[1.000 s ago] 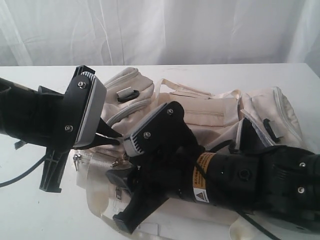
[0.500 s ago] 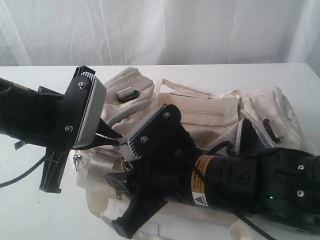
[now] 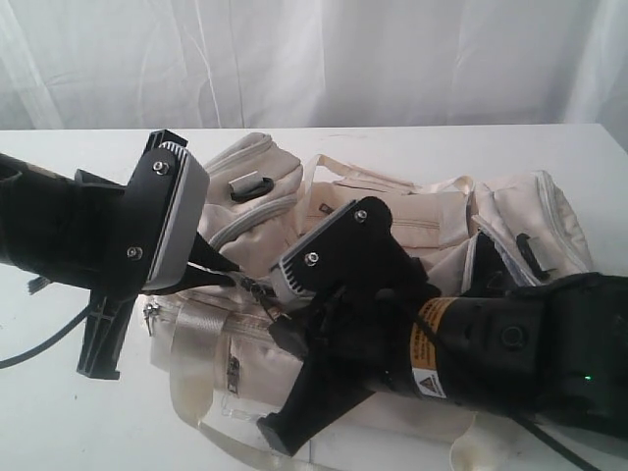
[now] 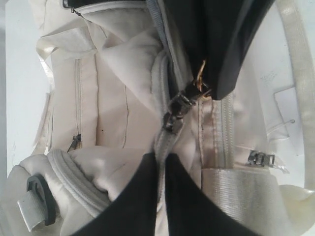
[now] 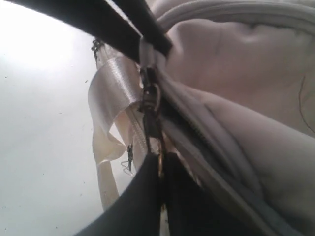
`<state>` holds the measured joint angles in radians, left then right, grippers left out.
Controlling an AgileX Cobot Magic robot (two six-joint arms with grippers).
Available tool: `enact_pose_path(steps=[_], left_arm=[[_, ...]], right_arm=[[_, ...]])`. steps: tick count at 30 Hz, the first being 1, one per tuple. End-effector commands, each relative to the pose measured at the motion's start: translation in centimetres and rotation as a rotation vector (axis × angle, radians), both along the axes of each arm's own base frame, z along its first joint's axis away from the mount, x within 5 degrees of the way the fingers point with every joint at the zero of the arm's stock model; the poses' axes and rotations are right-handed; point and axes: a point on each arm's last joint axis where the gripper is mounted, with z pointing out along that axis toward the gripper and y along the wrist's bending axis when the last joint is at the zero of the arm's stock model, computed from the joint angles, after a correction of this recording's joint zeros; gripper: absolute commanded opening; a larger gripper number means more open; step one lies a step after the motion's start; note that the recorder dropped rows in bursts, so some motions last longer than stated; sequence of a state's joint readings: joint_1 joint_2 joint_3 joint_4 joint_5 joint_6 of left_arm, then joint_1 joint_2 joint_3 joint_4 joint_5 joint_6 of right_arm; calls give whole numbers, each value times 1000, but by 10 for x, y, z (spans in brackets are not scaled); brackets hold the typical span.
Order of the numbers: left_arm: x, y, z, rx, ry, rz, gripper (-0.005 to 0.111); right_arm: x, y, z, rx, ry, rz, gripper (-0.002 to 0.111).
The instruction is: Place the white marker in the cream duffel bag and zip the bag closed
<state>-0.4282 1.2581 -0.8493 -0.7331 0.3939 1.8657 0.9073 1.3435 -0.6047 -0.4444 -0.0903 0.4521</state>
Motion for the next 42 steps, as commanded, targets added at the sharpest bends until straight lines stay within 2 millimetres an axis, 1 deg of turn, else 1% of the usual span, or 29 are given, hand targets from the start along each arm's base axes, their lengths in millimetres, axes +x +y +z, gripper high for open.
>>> enact_pose_path(steps=[1,11,17,23,42], left_arm=[[-4,-2,4,-33,21,-5,0],[-4,-2,4,-33,21,-5,0],[-4,-1,4,-33,17,-1,0],[-4,-1,4,-33,17,-1,0],[-4,-1,5,-33,16,0,0]], right_arm=[[-3,-7,10,1,-4,-26,0],[-7,-17,20,6,18,-77,0],[-10,-29,24,-54,29,-120,0],[-15,-37,33,-42,12,-135,0],[-27,-70,41,-197,52,-250,0]])
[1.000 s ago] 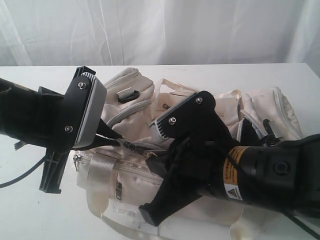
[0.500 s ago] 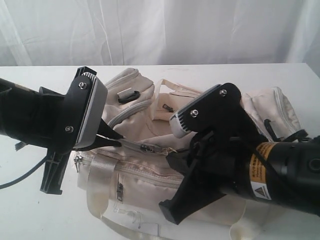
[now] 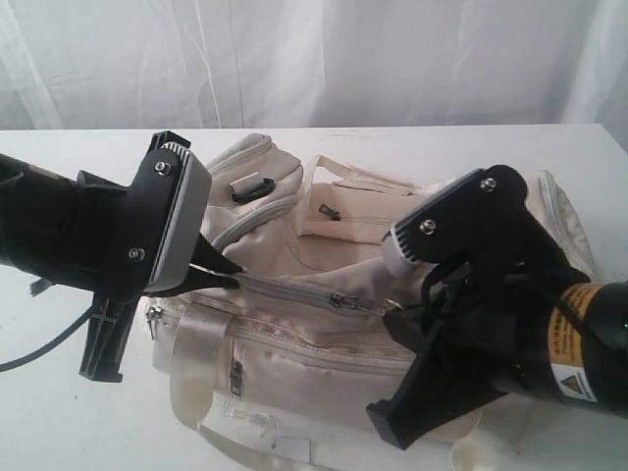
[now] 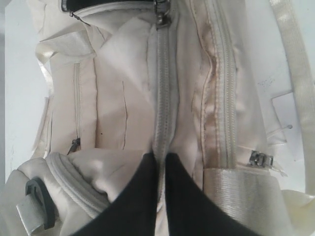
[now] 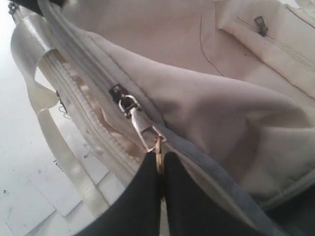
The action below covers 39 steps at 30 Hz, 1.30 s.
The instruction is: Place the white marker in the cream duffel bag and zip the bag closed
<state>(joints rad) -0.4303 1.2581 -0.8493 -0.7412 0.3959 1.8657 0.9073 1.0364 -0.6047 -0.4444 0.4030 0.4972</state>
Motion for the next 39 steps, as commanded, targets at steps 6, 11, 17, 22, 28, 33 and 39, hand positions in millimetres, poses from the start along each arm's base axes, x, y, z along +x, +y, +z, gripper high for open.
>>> enact_pose_path(steps=[6,11,17,22,28,33,39], left_arm=[[-3,-1,4,-26,11,1,0],[-3,-1,4,-26,11,1,0],[-3,-1,4,-26,11,1,0],[-3,-1,4,-26,11,1,0],[-4,-1,4,-28,14,0,0],[0,-3,10,-140,47,85,10],[0,-6,13,-208,78,113,58]], right_arm=[[-7,-24,2,-139,31,-87,0],[-10,-35,7,-179,10,-120,0],[-12,-47,10,-203,-2,-192,0],[-12,-45,12,-169,-7,-182,0],[-12,-30,17,-11,-27,-108,0],[-7,-22,9,-36,-3,-98,0],[-2,-12,3,-32,5,-71,0]])
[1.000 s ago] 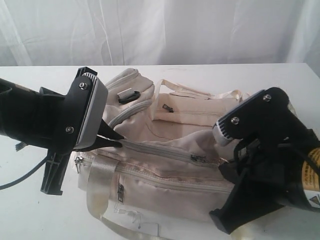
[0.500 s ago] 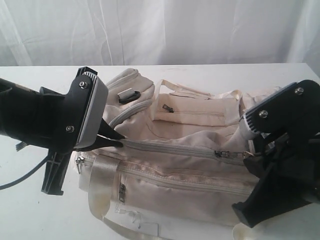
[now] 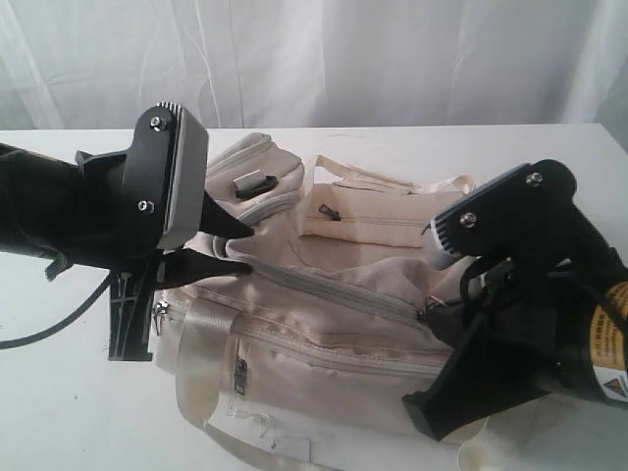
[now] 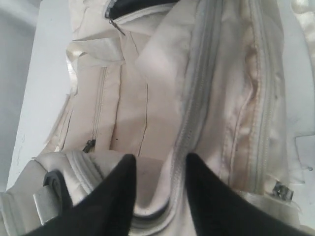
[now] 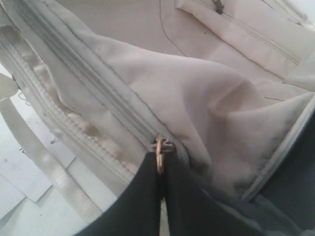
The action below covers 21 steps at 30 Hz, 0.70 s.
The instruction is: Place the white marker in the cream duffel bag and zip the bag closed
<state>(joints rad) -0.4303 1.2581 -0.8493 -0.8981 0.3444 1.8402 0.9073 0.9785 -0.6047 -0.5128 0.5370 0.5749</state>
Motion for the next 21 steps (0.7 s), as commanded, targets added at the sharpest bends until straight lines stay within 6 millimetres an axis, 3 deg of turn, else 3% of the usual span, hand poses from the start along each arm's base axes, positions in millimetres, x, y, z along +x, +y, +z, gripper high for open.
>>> enact_pose_path(steps=[1,8,12,21], left_arm=[[-6,-3,6,-64,40,-12,61],[-28,1,25,-98,18,-95,60],[-43,-9,28,-114,47,-190,60],[-36,-25,16,-84,32,-178,61]], right_arm=[[3,7,-3,20,0,19,0],[3,7,-3,19,-4,23,0],[3,8,-3,22,-12,29,0],[3,8,-2,31,-16,34,0]])
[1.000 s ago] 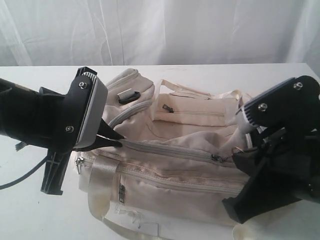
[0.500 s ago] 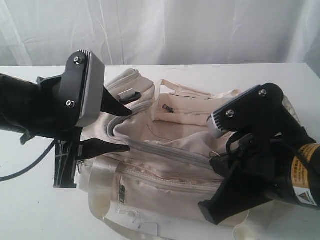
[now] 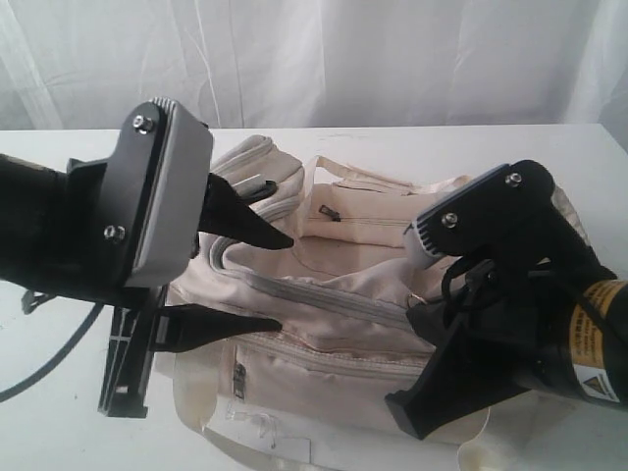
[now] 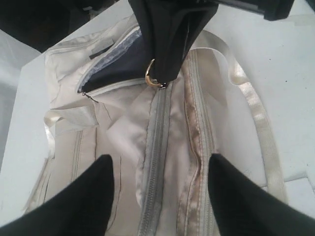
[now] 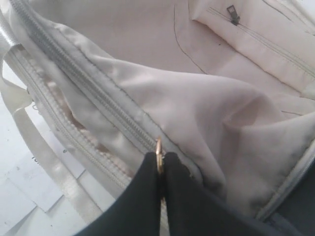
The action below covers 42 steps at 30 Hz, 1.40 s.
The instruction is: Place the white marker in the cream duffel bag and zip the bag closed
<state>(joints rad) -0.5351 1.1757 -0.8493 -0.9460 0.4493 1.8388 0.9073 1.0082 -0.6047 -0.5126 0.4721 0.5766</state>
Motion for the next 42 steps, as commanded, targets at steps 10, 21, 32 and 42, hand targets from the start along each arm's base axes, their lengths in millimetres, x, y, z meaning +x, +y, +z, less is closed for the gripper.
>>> enact_pose_path(steps=[10,21,32,42], left_arm=[[16,-16,-23,21,66,35,61],[20,-23,-29,-10,79,1,58],[37,-26,-46,30,56,76,19],[38,-26,-46,37,39,76,0]], right_arm=[[0,0,0,8,-3,2,0],[0,1,0,15,-2,1,0],[0,2,1,28,-2,4,0],[-2,-9,-7,-76,65,-65,0]])
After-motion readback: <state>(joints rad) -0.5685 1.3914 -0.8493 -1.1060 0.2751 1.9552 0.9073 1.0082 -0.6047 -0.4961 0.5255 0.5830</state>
